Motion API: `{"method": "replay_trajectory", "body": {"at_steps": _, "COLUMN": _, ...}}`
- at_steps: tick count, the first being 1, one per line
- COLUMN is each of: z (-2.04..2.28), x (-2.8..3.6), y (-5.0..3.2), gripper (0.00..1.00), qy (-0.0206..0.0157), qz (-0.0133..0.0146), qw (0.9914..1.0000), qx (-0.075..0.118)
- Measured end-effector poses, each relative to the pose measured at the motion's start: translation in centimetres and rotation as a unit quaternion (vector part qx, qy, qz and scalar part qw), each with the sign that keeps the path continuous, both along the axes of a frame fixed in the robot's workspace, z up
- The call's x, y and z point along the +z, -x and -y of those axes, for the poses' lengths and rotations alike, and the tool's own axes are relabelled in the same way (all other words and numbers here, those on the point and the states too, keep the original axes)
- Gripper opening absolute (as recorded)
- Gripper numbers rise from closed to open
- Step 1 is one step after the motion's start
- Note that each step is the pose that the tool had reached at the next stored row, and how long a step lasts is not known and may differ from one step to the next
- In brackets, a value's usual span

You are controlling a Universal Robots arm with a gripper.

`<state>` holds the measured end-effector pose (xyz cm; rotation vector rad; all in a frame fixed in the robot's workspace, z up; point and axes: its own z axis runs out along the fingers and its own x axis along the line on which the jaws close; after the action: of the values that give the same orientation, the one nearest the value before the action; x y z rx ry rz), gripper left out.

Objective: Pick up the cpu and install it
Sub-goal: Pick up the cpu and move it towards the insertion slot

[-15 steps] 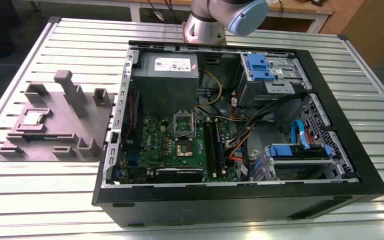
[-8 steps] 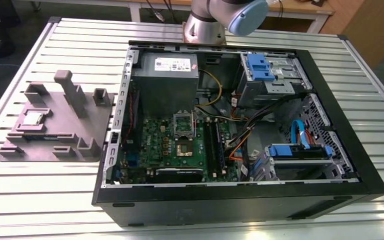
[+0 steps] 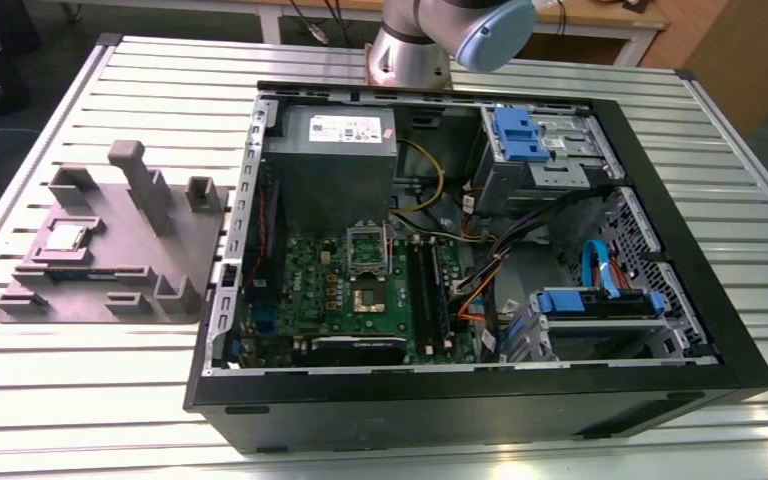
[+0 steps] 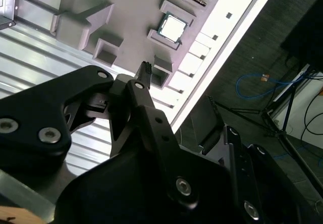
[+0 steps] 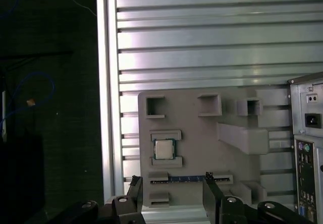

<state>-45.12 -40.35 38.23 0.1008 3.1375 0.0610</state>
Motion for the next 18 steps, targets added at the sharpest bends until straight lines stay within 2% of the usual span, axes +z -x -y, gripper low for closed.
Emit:
{"method": "replay_trajectory", "body": {"at_steps": 3, "z": 0.0, "x": -0.11, "y": 0.0, "gripper": 0.59, "qy": 0.0, "qz": 0.0, "qw": 1.0, "qx": 0.0}}
{"method": "replay_trajectory", "body": {"at_steps": 5, "z": 0.0, "x": -1.19, "y": 0.0, "gripper": 0.59, "qy": 0.0, "qz": 0.0, "qw": 1.0, "qx": 0.0}}
{"method": "replay_trajectory", "body": {"at_steps": 9, "z": 0.0, "x": -1.22, "y": 0.0, "gripper": 0.59, "qy": 0.0, "qz": 0.0, "qw": 1.0, "qx": 0.0}}
{"method": "replay_trajectory", "body": {"at_steps": 11, "z": 0.0, "x": -2.34, "y": 0.0, "gripper": 0.59, "qy": 0.0, "qz": 0.0, "qw": 1.0, "qx": 0.0}}
{"method": "replay_trajectory", "body": {"at_steps": 18, "z": 0.0, "x": -2.36, "y": 0.0, "gripper": 0.59, "qy": 0.0, "qz": 0.0, "qw": 1.0, "qx": 0.0}}
